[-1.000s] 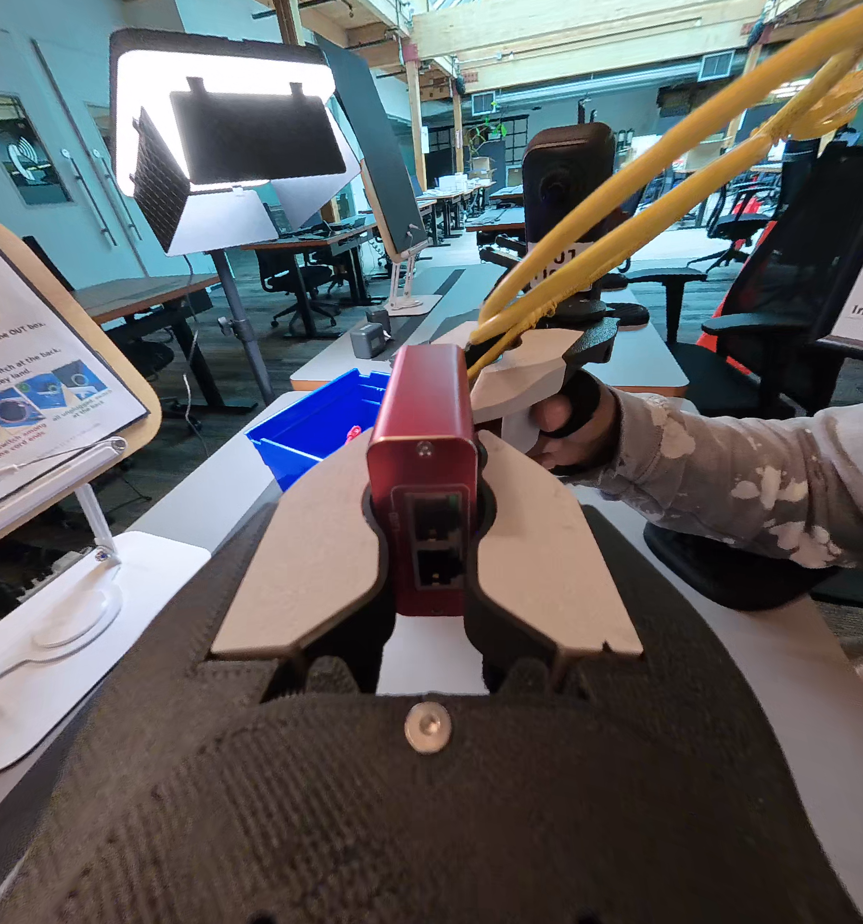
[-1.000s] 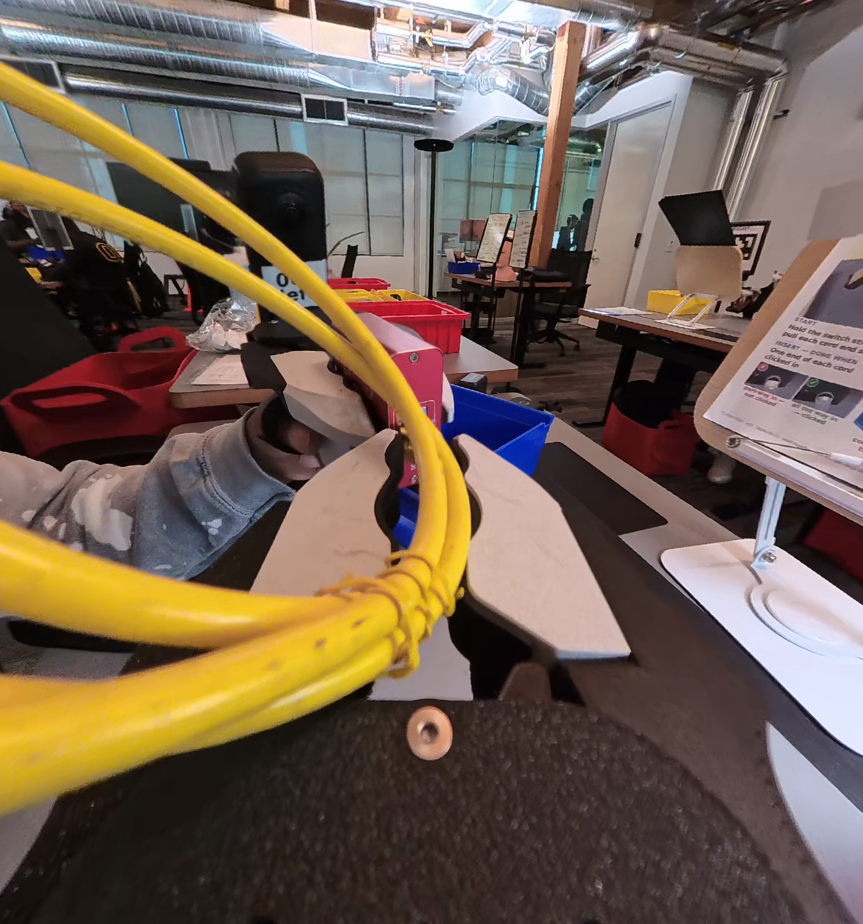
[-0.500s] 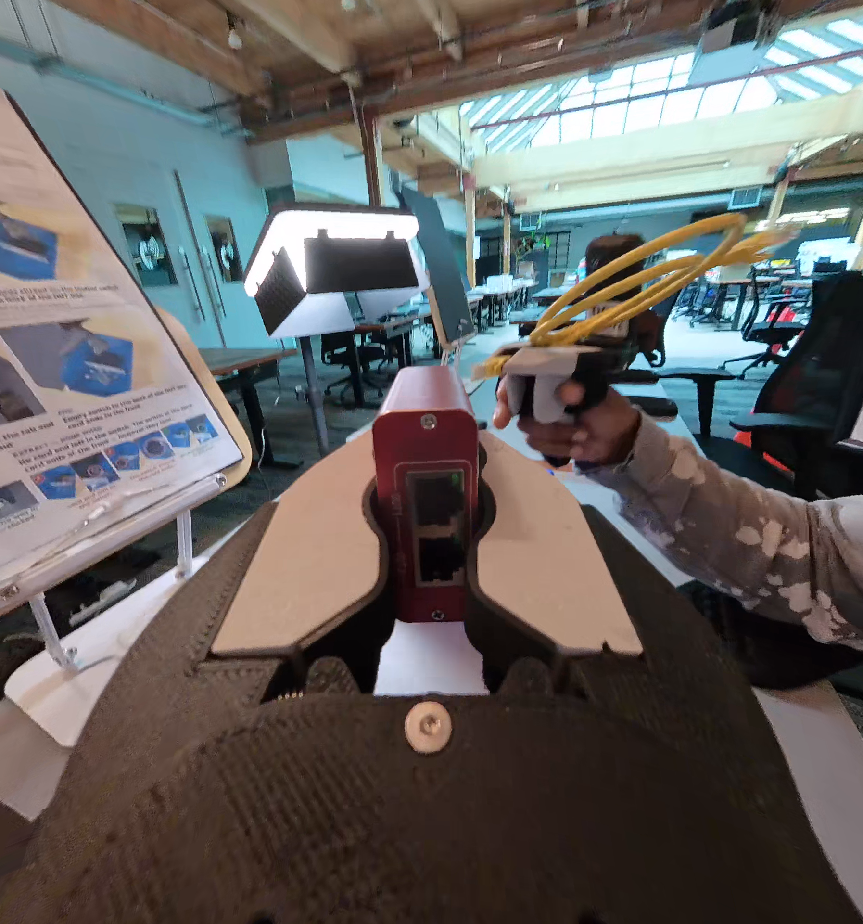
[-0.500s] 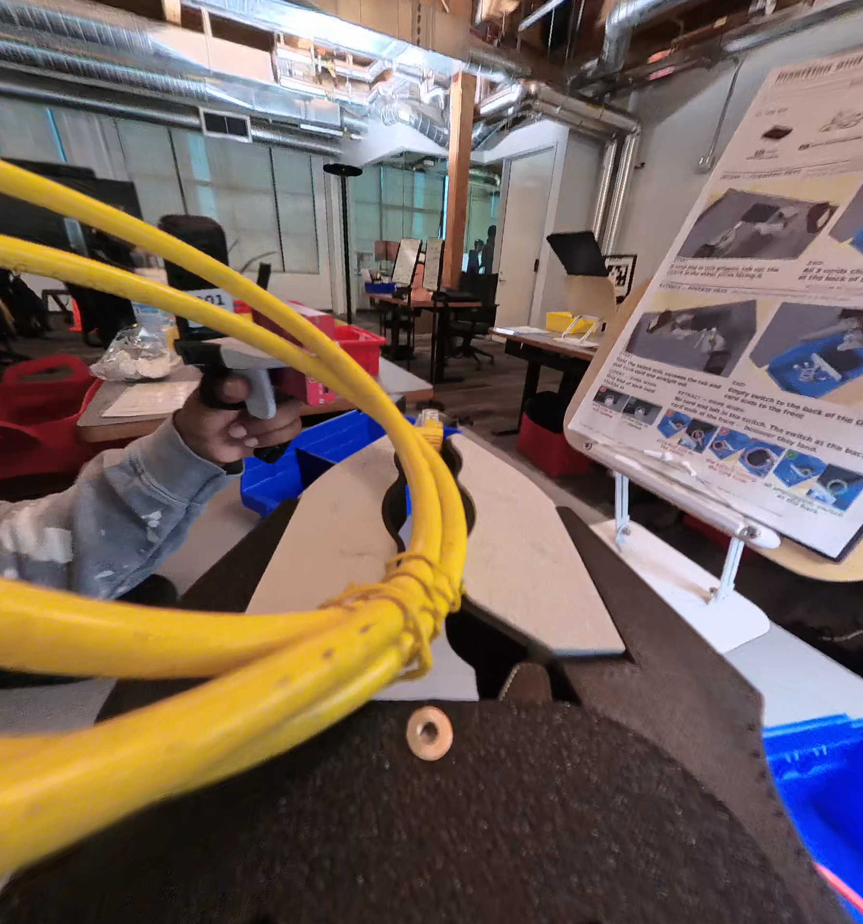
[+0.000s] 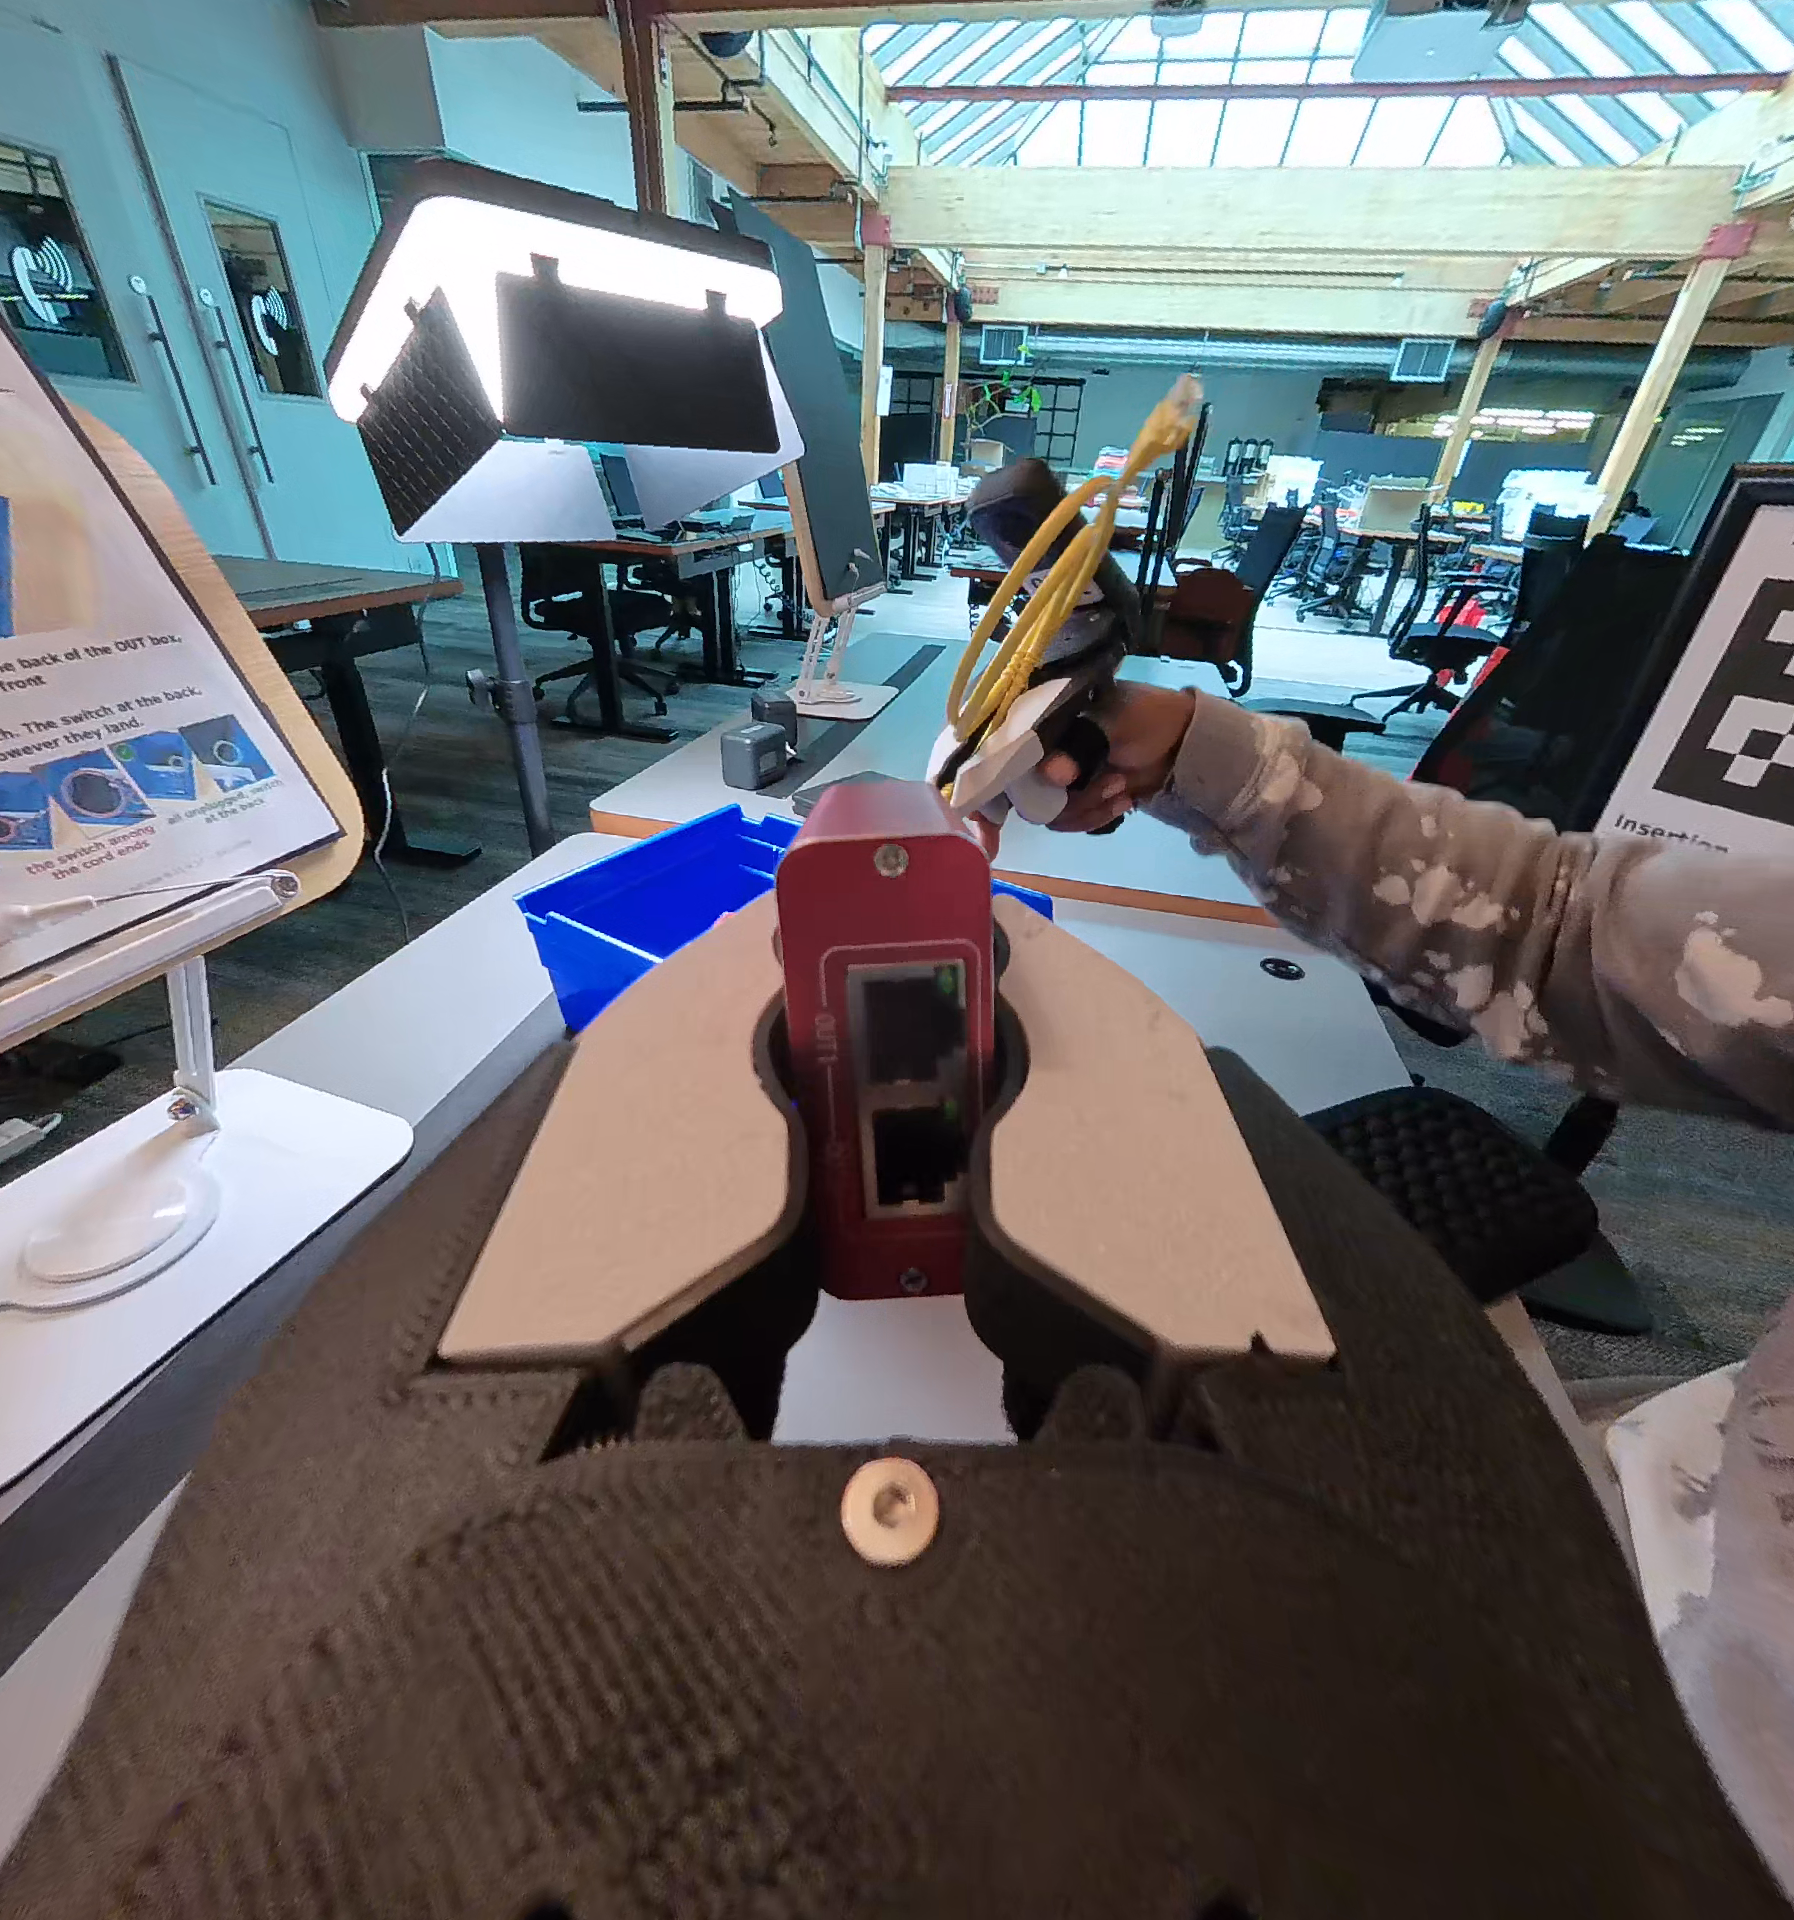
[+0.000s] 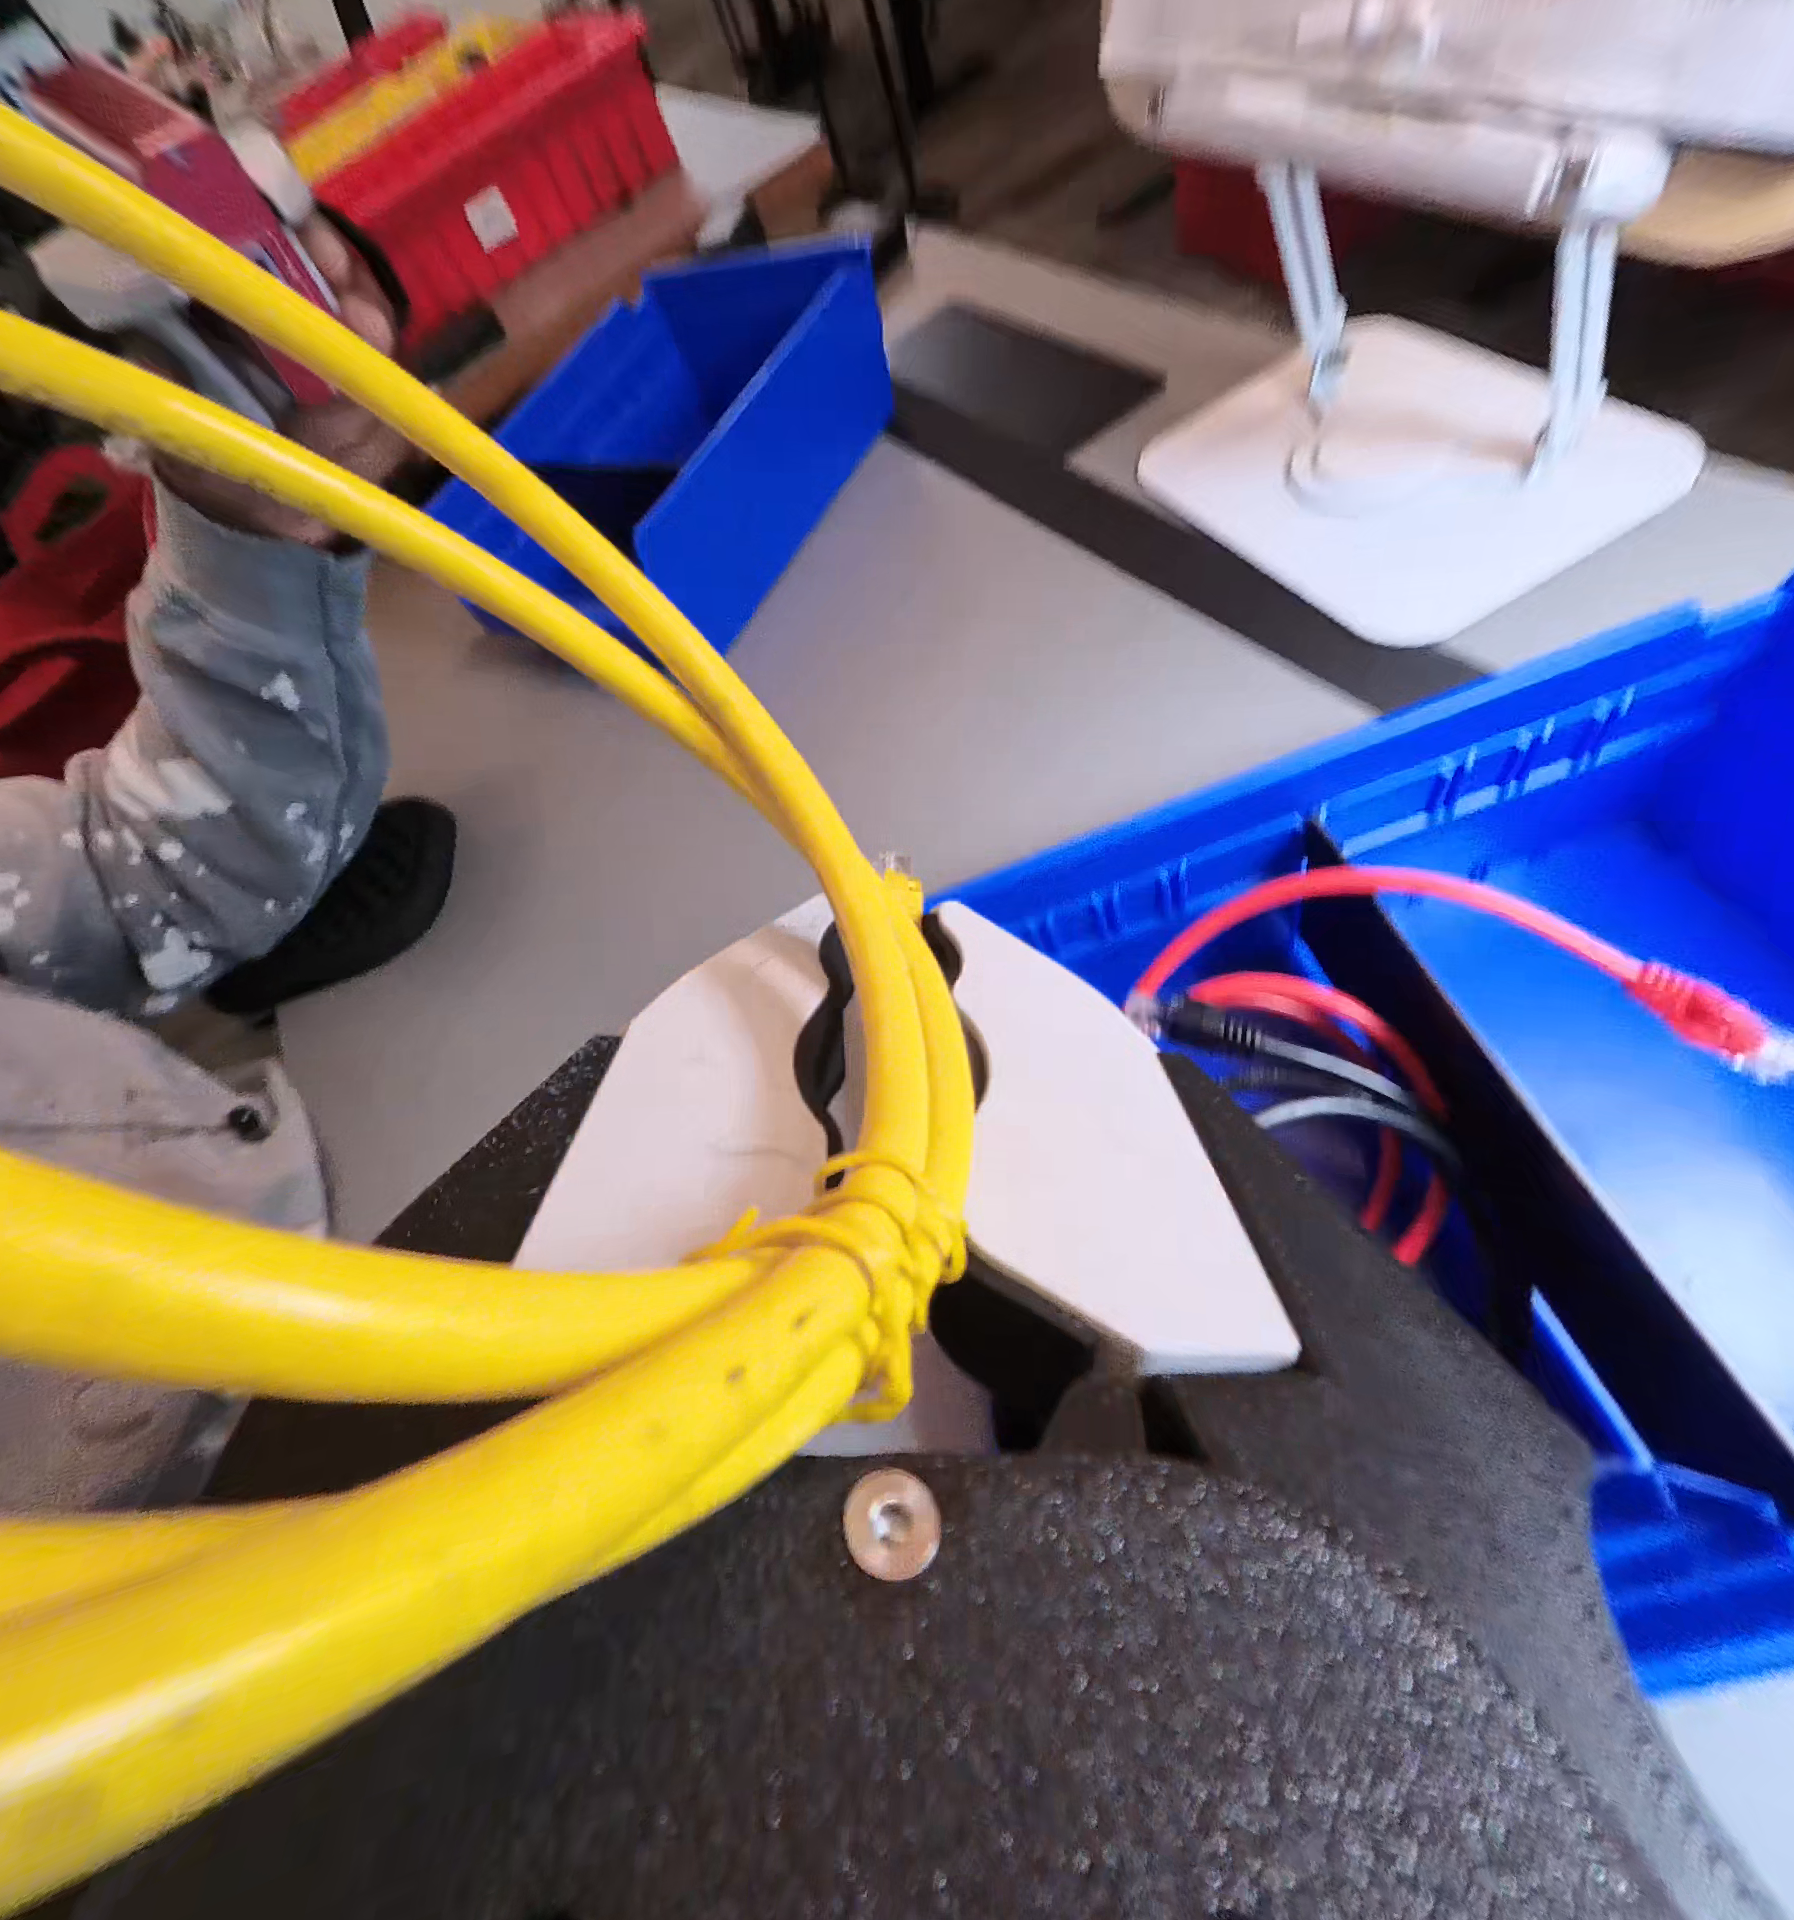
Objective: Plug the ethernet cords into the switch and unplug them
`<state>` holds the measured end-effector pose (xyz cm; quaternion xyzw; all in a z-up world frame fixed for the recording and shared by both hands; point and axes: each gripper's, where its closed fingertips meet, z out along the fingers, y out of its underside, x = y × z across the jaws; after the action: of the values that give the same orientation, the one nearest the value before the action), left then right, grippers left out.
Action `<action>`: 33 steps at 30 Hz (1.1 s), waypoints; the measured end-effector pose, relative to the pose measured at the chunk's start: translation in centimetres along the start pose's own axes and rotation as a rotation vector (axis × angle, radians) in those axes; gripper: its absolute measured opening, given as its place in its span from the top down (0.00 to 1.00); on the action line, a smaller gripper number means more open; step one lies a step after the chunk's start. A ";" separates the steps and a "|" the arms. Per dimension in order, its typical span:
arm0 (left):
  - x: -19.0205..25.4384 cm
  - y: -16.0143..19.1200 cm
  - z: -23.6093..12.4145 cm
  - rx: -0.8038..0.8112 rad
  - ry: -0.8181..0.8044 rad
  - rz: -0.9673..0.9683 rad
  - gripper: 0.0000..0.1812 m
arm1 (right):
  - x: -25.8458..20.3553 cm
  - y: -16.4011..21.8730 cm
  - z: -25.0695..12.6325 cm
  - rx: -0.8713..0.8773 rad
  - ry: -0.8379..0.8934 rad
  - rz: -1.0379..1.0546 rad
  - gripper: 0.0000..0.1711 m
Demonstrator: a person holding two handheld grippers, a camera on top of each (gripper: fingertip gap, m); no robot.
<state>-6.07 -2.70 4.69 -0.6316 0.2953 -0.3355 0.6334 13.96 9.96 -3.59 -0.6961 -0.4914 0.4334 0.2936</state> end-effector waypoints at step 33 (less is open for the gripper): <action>0.4 2.6 2.1 -0.100 0.025 -0.016 0.84 | 13.9 3.3 -0.8 -0.476 0.676 -0.132 0.78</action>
<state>-3.98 -1.81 2.15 -0.6606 0.3143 -0.3333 0.5947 18.07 21.91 -10.37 -0.8147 -0.4972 0.0350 0.2963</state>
